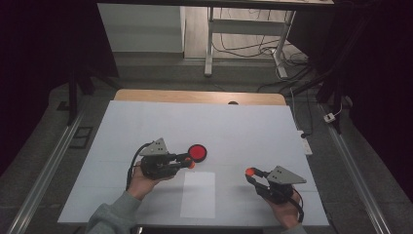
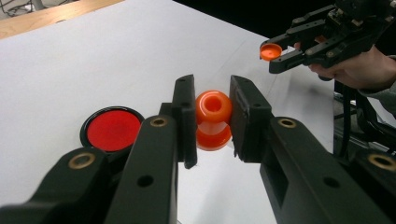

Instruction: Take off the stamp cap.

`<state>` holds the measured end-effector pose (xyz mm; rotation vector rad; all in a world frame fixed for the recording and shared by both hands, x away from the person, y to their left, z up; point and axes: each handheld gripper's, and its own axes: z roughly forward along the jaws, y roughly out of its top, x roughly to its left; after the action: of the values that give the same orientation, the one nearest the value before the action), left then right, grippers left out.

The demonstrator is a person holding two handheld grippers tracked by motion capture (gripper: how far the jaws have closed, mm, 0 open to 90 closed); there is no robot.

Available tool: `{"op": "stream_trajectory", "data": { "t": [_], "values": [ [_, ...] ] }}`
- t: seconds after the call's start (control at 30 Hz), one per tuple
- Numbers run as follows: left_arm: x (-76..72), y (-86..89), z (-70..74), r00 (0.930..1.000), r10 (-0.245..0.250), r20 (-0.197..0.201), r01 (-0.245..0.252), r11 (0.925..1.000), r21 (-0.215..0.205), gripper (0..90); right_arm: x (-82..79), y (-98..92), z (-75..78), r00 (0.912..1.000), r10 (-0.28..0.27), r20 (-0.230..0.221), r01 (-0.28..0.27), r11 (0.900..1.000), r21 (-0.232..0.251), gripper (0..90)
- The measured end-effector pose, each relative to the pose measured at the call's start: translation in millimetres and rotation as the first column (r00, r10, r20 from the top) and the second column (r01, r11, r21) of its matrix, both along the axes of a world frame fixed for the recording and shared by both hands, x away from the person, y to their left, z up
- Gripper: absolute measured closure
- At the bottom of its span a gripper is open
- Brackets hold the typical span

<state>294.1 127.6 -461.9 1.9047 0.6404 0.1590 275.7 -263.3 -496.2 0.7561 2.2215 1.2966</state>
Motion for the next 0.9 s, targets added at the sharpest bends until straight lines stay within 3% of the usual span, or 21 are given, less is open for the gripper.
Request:
{"op": "stream_trajectory", "data": {
  "t": [0.2, 0.67, 0.77, 0.9],
  "values": [
    [0.4, 1.2, 0.6, 0.9999, 0.010, 0.006, -0.010, 0.9999, 0.006, 73.3, -0.5, -8.5, -1.4, 0.9999, -0.012, -0.003, 0.012, 1.000, 0.005, 64.8],
    [5.7, 1.1, 5.4, 0.9994, 0.018, 0.029, -0.018, 0.9998, 0.004, 73.3, -0.3, -5.0, -2.2, 0.9999, 0.009, -0.008, -0.009, 1.000, 0.010, 64.8],
    [10.4, -2.7, 6.5, 0.9997, 0.013, 0.022, -0.013, 0.9998, -0.011, 73.3, -0.4, -6.0, -2.0, 1.0000, 0.007, -0.006, -0.007, 1.000, 0.012, 64.8],
    [14.9, -6.5, 6.4, 0.9994, 0.017, 0.031, -0.017, 0.9997, 0.016, 73.3, -1.0, -7.6, -2.3, 1.0000, 0.000, -0.007, 0.000, 1.000, 0.012, 64.8]
  ]
}}
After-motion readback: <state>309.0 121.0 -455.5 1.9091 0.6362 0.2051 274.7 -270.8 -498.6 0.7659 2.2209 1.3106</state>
